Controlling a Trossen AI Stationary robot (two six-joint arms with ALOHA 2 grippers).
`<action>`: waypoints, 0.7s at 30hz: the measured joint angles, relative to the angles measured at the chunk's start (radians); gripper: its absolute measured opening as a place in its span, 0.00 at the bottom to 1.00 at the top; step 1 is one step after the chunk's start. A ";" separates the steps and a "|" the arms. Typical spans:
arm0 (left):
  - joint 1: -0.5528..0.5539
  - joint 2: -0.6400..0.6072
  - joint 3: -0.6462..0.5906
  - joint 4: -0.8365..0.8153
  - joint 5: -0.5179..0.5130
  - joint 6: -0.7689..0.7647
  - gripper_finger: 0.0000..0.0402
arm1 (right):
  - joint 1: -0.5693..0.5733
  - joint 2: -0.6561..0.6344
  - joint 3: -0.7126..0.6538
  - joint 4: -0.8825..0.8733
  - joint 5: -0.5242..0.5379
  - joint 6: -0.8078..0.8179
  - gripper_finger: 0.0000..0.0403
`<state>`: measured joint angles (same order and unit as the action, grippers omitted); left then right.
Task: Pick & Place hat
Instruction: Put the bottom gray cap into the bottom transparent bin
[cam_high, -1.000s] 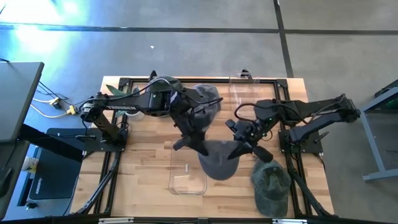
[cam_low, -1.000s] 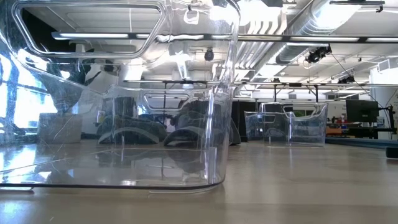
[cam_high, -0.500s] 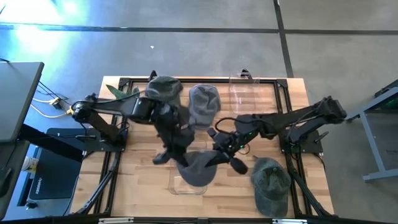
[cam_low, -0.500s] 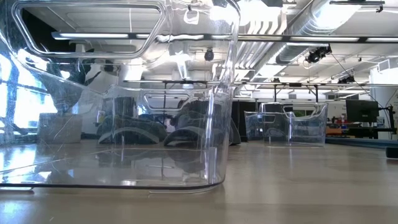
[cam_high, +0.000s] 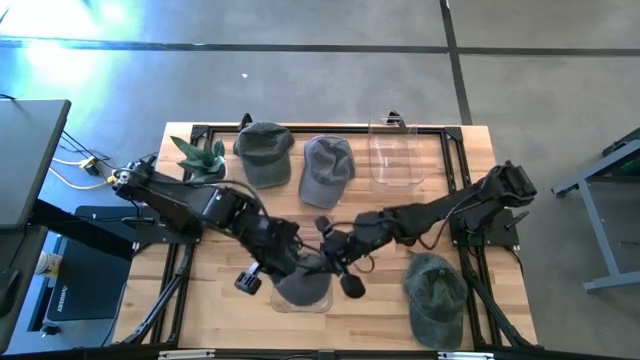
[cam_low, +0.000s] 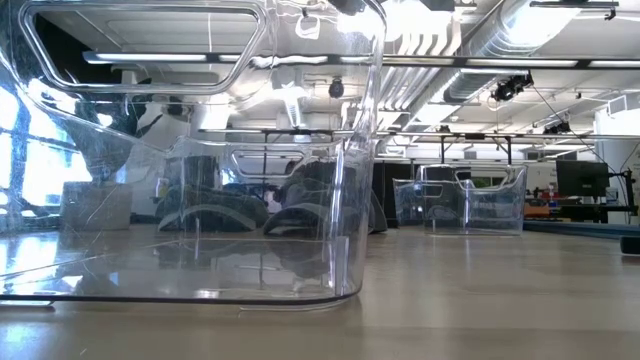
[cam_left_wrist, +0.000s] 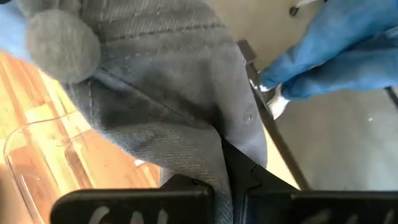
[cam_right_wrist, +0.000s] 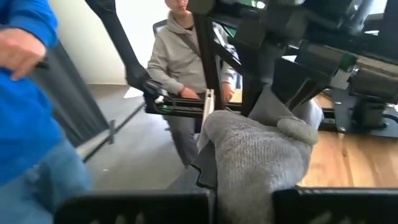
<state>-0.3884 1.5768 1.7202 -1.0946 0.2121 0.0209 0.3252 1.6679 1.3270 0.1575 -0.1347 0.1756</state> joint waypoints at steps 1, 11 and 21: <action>-0.009 -0.013 -0.018 0.005 -0.012 0.002 0.00 | 0.009 0.007 0.000 0.004 0.024 -0.001 0.01; -0.012 -0.159 -0.322 0.309 -0.043 0.094 0.00 | 0.044 0.067 0.002 0.015 0.225 -0.021 0.01; -0.012 -0.165 -0.441 0.420 -0.144 0.131 0.00 | 0.040 0.087 0.002 -0.104 0.238 -0.004 0.02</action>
<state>-0.3999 1.4120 1.2789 -0.6750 0.0680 0.1520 0.3656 1.7550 1.3285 0.0538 0.1033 0.1715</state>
